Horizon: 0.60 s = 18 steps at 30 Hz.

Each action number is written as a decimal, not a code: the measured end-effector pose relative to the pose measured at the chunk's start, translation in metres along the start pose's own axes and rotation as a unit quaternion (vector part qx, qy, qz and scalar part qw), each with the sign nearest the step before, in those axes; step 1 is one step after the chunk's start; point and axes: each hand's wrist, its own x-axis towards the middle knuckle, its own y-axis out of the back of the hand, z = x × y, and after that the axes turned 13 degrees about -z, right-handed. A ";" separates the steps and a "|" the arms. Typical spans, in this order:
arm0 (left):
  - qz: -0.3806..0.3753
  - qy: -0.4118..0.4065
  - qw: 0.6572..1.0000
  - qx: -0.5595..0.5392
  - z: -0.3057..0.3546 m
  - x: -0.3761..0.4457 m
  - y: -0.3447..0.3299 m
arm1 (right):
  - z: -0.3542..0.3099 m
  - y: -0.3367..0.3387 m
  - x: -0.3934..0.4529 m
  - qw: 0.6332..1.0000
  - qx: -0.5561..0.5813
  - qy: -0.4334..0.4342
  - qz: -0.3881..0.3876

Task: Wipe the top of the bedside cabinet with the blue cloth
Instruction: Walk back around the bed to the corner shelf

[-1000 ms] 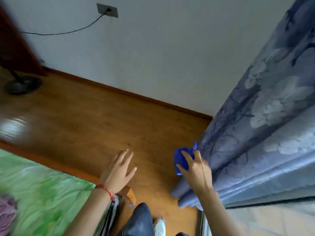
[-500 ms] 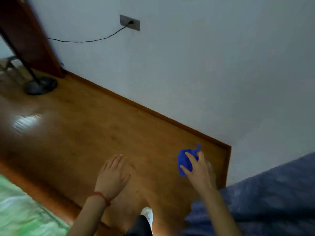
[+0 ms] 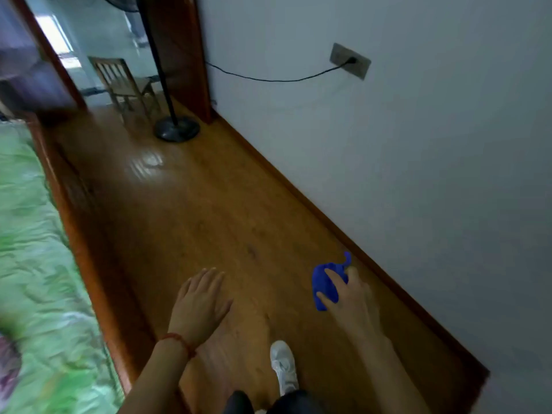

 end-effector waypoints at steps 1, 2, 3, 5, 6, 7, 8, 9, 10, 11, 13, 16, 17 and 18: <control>0.003 0.016 1.000 -0.014 -0.003 0.005 0.003 | -0.004 0.005 0.017 1.000 -0.009 0.022 -0.002; 0.005 0.036 0.999 -0.023 -0.006 0.010 0.006 | -0.009 0.009 0.034 0.999 -0.012 0.043 -0.006; 0.008 0.059 0.998 -0.027 -0.009 0.014 0.009 | -0.014 0.014 0.051 0.998 -0.012 0.066 -0.010; 0.014 0.105 0.994 -0.028 -0.017 0.024 0.013 | -0.025 0.023 0.086 0.993 -0.016 0.119 -0.013; 0.015 0.125 0.991 -0.031 -0.021 0.028 0.015 | -0.031 0.028 0.102 0.989 -0.018 0.143 -0.018; 0.017 0.143 0.989 -0.038 -0.025 0.032 0.018 | -0.037 0.032 0.117 0.986 -0.025 0.162 -0.027; 0.023 0.158 0.986 -0.047 -0.028 0.036 0.021 | -0.043 0.036 0.132 0.982 -0.034 0.180 -0.037; 0.027 0.171 0.983 -0.058 -0.031 0.039 0.024 | -0.049 0.039 0.147 0.978 -0.044 0.198 -0.043; 0.028 0.187 0.980 -0.067 -0.033 0.041 0.027 | -0.056 0.042 0.161 0.975 -0.050 0.214 -0.045; 0.030 0.203 0.976 -0.072 -0.036 0.044 0.029 | -0.062 0.044 0.175 0.971 -0.057 0.226 -0.047; 0.035 0.228 0.970 -0.082 -0.044 0.050 0.032 | -0.077 0.047 0.200 0.966 -0.072 0.242 -0.054; 0.048 0.242 0.966 -0.074 -0.057 0.059 0.043 | -0.099 0.051 0.234 0.957 -0.076 0.271 -0.063; 0.054 0.241 0.967 -0.067 -0.062 0.065 0.048 | -0.107 0.053 0.245 0.955 -0.076 0.280 -0.065; 0.062 0.242 0.966 -0.061 -0.070 0.072 0.052 | -0.115 0.054 0.257 0.953 -0.075 0.285 -0.070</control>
